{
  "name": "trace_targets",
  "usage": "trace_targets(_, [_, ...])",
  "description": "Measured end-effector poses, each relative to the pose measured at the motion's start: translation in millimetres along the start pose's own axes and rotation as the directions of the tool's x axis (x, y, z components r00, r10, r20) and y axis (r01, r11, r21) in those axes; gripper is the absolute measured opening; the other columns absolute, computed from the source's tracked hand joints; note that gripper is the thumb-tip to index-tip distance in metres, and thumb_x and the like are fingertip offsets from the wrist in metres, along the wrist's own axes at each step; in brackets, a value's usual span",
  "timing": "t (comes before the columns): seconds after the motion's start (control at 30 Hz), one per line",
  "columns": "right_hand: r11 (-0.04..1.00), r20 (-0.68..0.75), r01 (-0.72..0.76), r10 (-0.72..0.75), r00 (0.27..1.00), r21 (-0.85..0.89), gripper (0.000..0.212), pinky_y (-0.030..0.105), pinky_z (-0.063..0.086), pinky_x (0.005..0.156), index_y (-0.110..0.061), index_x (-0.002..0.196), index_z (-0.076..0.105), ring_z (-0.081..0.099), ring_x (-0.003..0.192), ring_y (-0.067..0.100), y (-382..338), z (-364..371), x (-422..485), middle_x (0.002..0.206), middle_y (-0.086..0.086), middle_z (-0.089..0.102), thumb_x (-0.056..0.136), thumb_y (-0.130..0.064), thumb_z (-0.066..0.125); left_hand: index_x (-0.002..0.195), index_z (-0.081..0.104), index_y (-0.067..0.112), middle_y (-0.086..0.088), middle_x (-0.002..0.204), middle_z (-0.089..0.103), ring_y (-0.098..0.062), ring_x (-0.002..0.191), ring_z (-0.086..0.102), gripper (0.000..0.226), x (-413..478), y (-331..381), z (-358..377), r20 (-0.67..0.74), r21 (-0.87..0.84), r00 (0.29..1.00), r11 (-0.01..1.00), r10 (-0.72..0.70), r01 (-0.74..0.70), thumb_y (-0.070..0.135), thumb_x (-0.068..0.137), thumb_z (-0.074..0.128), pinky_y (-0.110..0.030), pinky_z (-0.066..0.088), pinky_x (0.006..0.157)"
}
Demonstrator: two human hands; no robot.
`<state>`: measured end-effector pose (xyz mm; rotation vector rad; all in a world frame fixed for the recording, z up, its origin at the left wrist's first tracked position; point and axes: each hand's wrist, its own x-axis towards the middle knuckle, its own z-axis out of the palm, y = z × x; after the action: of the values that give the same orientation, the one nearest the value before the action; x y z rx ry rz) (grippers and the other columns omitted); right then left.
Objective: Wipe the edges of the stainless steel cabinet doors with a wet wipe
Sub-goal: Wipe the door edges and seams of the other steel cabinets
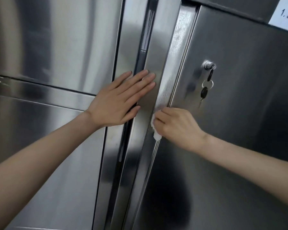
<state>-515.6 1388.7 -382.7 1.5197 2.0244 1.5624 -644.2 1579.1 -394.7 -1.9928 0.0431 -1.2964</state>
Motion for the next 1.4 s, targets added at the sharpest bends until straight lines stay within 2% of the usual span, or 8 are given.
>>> trace_targets(0.17, [0.987,-0.256,-0.160,0.151,0.955,-0.012,0.013,0.031,0.043,0.046,-0.008,0.066,0.065,0.060,0.062,0.025,28,-4,18,0.070,0.007,0.064,0.078,-0.006,0.072,0.152,0.025,0.005,-0.010,0.159,0.024,-0.024,0.149,0.017,0.058,-2,-2,3,-0.024,-0.002,1.000,1.000,0.006,-0.006,0.029,0.100,0.035,-0.039,0.013,0.122])
trace_targets(0.33, [0.990,-0.027,0.141,-0.141,0.990,-0.011,0.012,0.026,0.046,0.056,-0.016,0.065,0.064,0.059,0.062,0.018,-36,26,-20,0.068,-0.001,0.062,0.072,-0.009,0.071,0.152,0.023,0.006,-0.011,0.159,0.023,-0.024,0.149,0.017,0.058,-2,-1,3,-0.023,-0.005,1.000,1.000,0.013,-0.013,0.029,0.100,0.033,-0.039,0.012,0.122])
trace_targets(0.57, [0.999,-0.249,-0.003,-0.006,0.969,-0.033,0.014,0.030,0.036,0.058,-0.012,0.065,0.060,0.056,0.062,0.024,3,23,1,0.066,0.004,0.057,0.073,-0.006,0.069,0.153,0.021,0.007,-0.009,0.160,0.021,-0.023,0.149,0.015,0.059,-3,-2,5,-0.016,0.011,1.000,1.000,0.003,-0.003,0.031,0.100,0.033,-0.038,0.011,0.122])
trace_targets(0.73, [0.976,-0.163,0.214,-0.205,0.965,0.042,0.019,0.027,0.047,0.060,-0.013,0.064,0.062,0.057,0.062,0.020,-42,40,-34,0.067,0.001,0.060,0.078,-0.002,0.069,0.153,0.022,0.007,-0.011,0.160,0.022,-0.024,0.149,0.016,0.059,-2,0,2,0.000,-0.007,1.000,1.000,0.005,-0.005,0.032,0.100,0.033,-0.039,0.011,0.122])
trace_targets(0.93, [0.993,-0.457,-0.046,0.090,0.885,0.105,0.026,0.029,0.037,0.061,-0.010,0.062,0.056,0.053,0.062,0.024,-18,49,-6,0.065,0.006,0.055,0.088,-0.004,0.058,0.152,0.023,0.005,-0.012,0.159,0.022,-0.025,0.149,0.015,0.061,-5,1,2,0.027,-0.042,1.000,0.999,0.009,-0.008,0.034,0.099,0.033,-0.041,0.011,0.122])
trace_targets(1.1, [0.975,-0.307,0.154,-0.099,0.947,0.158,0.016,0.026,0.051,0.068,-0.011,0.070,0.070,0.062,0.071,0.019,-91,83,-60,0.077,0.002,0.066,0.085,-0.006,0.067,0.150,0.025,0.002,-0.012,0.158,0.021,-0.025,0.148,0.017,0.064,-44,28,6,0.064,-0.106,0.998,0.994,0.017,-0.010,0.032,0.095,0.037,-0.041,0.010,0.122])
trace_targets(1.3, [0.968,-0.580,-0.044,0.184,0.794,0.247,0.012,0.033,0.055,0.070,0.001,0.075,0.071,0.068,0.082,0.026,-34,76,-19,0.081,0.012,0.070,0.086,0.001,0.067,0.149,0.024,0.001,-0.012,0.155,0.024,-0.024,0.148,0.018,0.069,-71,52,16,0.054,-0.112,0.998,0.992,-0.045,0.051,0.028,0.089,0.043,-0.041,0.012,0.122])
trace_targets(1.4, [0.971,-0.544,-0.001,0.134,0.829,0.238,0.014,0.031,0.054,0.068,0.001,0.069,0.070,0.068,0.077,0.024,-67,87,-36,0.075,0.011,0.069,0.083,0.003,0.068,0.149,0.025,-0.001,-0.013,0.155,0.023,-0.026,0.148,0.019,0.067,-71,58,19,0.034,-0.103,0.996,0.991,-0.085,0.088,0.027,0.090,0.041,-0.042,0.013,0.121])
